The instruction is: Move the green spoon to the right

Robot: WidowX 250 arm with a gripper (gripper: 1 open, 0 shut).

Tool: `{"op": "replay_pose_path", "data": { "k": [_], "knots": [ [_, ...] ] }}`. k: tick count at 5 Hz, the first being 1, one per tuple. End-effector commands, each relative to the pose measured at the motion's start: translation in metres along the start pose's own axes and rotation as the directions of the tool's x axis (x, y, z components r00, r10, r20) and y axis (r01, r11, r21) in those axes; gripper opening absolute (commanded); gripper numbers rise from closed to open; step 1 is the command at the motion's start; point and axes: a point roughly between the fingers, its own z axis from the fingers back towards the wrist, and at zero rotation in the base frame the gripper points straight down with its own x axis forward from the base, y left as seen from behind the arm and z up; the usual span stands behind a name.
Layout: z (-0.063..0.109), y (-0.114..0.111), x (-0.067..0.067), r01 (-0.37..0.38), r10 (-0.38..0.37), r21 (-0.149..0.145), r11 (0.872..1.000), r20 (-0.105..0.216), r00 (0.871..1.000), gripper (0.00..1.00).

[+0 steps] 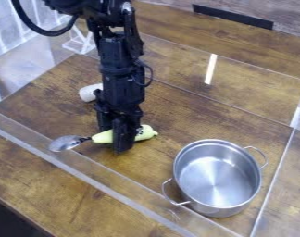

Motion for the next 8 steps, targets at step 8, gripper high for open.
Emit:
{"op": "replay_pose_path", "data": {
  "k": [8],
  "knots": [
    [0.003,-0.019,-0.016,0.248,-0.249,-0.026,0.968,-0.059,0.967,0.00]
  ]
}}
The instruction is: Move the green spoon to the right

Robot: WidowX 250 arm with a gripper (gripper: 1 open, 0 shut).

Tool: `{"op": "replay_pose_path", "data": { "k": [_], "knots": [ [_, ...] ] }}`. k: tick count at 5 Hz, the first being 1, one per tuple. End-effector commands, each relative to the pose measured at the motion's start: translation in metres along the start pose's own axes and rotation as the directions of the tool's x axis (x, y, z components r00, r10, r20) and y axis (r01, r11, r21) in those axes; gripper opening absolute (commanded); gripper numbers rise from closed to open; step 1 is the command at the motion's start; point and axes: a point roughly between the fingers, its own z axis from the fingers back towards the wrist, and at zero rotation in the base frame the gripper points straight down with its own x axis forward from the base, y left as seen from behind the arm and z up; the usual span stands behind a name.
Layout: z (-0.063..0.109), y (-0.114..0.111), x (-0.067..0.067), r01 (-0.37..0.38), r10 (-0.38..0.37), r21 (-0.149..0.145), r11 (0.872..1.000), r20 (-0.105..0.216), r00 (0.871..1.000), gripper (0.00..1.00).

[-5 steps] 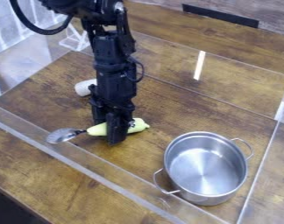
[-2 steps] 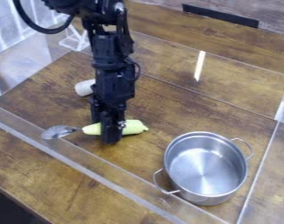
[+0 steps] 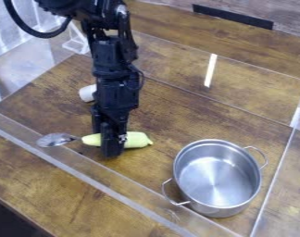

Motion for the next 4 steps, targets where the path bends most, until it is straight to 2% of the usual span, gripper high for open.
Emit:
{"op": "replay_pose_path", "data": {
  "k": [1,2,3,4],
  "knots": [
    [0.007,-0.022,0.014,0.065,-0.065,0.020,0.998,0.014,0.998,0.00],
    [0.006,-0.033,0.025,0.100,-0.100,0.023,0.995,0.013,0.995,0.00],
    [0.008,-0.038,0.030,0.155,-0.156,0.031,0.987,0.006,0.988,0.00],
    [0.008,-0.033,0.032,0.105,-0.106,0.036,0.994,0.023,0.994,0.00]
  ]
}}
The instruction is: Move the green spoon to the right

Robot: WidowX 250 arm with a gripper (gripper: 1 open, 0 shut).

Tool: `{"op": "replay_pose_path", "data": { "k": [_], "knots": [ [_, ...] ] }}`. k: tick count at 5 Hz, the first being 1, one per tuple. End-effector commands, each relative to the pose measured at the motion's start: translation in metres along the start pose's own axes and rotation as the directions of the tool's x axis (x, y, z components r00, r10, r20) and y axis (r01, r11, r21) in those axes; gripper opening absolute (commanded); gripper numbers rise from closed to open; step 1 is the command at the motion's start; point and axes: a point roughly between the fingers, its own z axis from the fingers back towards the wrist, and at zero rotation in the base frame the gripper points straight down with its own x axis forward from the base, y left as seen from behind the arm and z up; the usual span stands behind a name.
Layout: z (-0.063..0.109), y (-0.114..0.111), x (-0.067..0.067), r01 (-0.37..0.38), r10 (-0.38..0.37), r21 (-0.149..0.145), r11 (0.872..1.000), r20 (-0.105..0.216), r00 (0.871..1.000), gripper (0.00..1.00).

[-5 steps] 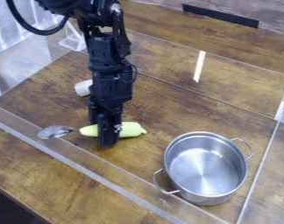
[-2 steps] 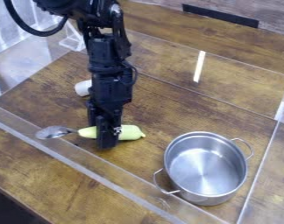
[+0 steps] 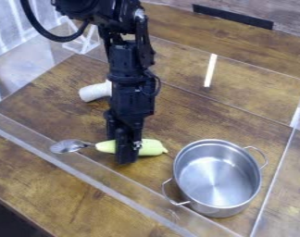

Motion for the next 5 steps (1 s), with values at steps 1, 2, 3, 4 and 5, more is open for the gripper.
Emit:
{"op": "replay_pose_path", "data": {
  "k": [1,2,3,4,5],
  "knots": [
    [0.011,0.006,0.007,-0.054,0.052,0.029,0.998,0.051,0.997,0.00],
    [0.024,-0.004,0.012,-0.075,0.072,0.037,0.997,0.062,0.995,0.00],
    [0.039,-0.014,0.019,-0.097,0.093,0.048,0.994,0.076,0.993,0.00],
    [0.053,-0.020,0.035,-0.080,0.074,0.065,0.995,0.083,0.994,0.00],
    [0.061,-0.027,0.058,-0.009,0.003,0.081,0.997,0.082,0.997,0.00]
  ]
}}
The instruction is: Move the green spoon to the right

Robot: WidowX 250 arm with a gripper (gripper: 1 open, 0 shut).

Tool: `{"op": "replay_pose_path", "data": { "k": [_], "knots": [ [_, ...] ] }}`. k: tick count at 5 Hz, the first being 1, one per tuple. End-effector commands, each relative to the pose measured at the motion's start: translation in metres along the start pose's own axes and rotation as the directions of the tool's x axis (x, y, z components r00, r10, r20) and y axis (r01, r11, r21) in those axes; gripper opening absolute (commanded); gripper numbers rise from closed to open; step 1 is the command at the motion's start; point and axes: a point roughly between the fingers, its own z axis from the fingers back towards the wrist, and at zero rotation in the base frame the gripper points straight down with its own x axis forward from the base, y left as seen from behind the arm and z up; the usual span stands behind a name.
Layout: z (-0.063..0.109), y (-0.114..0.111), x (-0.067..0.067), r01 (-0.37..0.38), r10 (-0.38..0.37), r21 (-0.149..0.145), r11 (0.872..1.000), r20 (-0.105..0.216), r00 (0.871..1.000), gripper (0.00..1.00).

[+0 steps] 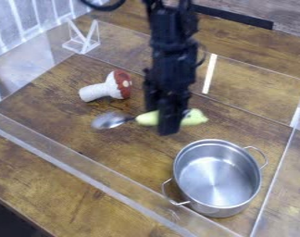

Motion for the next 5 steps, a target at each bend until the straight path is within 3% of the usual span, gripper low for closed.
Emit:
{"op": "replay_pose_path", "data": {
  "k": [1,2,4,5],
  "knots": [
    [0.005,-0.003,0.025,0.125,-0.126,0.020,0.992,0.042,0.991,0.00],
    [-0.003,0.017,0.033,0.168,-0.168,0.016,0.986,0.042,0.985,0.00],
    [0.021,0.035,0.014,0.162,-0.162,0.018,0.987,0.064,0.985,0.00],
    [0.028,0.025,0.016,0.184,-0.185,0.019,0.983,0.078,0.980,0.00]
  ]
}}
